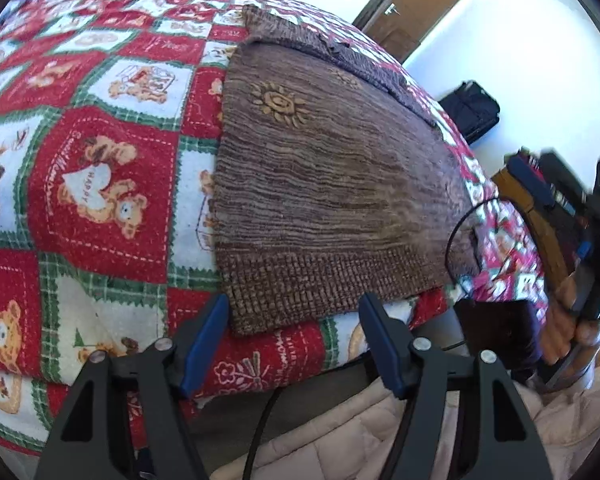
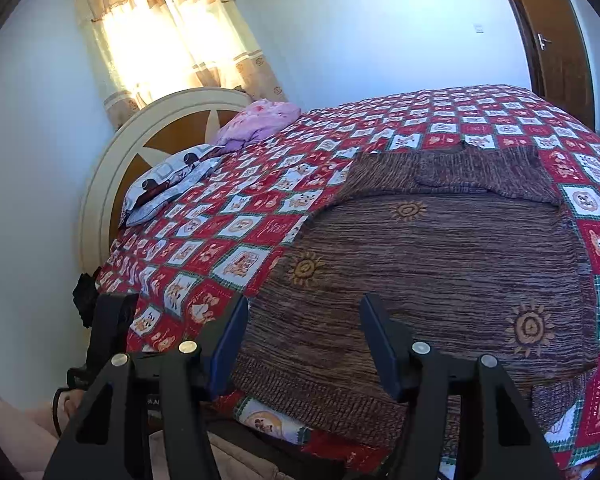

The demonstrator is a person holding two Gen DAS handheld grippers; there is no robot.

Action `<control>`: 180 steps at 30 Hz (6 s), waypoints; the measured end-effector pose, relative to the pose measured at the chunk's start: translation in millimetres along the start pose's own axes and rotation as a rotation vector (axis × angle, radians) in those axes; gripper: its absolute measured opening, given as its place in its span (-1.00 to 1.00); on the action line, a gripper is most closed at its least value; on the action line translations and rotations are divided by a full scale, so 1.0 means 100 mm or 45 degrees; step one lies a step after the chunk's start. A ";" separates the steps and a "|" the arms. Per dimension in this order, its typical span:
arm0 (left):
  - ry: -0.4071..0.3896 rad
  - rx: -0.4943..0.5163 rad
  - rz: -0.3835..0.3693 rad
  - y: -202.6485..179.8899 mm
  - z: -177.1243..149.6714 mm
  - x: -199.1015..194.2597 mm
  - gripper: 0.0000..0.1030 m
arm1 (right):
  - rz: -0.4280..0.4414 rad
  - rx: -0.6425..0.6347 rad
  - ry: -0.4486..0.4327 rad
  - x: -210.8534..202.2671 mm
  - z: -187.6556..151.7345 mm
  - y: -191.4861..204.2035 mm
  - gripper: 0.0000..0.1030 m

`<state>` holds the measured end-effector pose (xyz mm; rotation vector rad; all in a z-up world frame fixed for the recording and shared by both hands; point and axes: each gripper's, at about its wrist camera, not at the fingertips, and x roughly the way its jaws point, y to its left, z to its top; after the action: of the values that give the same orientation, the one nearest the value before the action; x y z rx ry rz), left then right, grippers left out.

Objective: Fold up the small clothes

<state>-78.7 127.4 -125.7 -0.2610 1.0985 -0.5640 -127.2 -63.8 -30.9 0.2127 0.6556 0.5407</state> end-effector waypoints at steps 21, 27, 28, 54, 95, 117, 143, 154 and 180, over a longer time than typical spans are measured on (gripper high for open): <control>-0.066 -0.004 -0.020 -0.12 0.36 -0.07 -0.79 | 0.136 -0.458 0.358 0.91 -0.48 0.55 0.16; -0.070 0.063 -0.001 -0.16 0.47 -0.06 -0.79 | 0.160 -0.490 0.460 1.38 -0.68 0.57 -0.17; -0.066 0.062 0.015 -0.13 0.49 -0.06 -0.79 | 0.123 -0.503 0.465 1.44 -0.70 0.57 -0.40; -0.273 0.556 0.329 0.04 0.61 -0.66 0.89 | 0.304 -0.148 0.416 1.33 -0.37 0.17 -0.75; 0.026 1.113 -0.025 -0.64 0.43 0.44 -0.73 | -0.033 0.547 -0.296 -1.47 0.11 -1.50 -0.05; -0.027 1.019 -0.031 -0.66 0.57 0.48 -0.72 | -0.480 -0.447 0.557 -0.48 -0.33 -1.26 -0.05; -0.126 0.709 -0.186 -0.56 0.94 0.27 -0.80 | -0.146 0.084 0.327 -0.67 0.32 -1.91 -0.83; -0.130 0.246 -0.038 -0.02 1.61 0.76 -0.81 | -0.223 0.727 0.105 -0.02 0.30 -2.91 -0.79; -0.138 0.581 0.053 -0.36 1.90 1.03 -0.84 | -0.447 0.441 -0.093 -0.71 0.22 -2.37 0.26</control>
<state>114.9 26.8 -103.8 0.1268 0.8413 -0.7367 -63.5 -301.8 -59.8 0.4306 0.6947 0.0785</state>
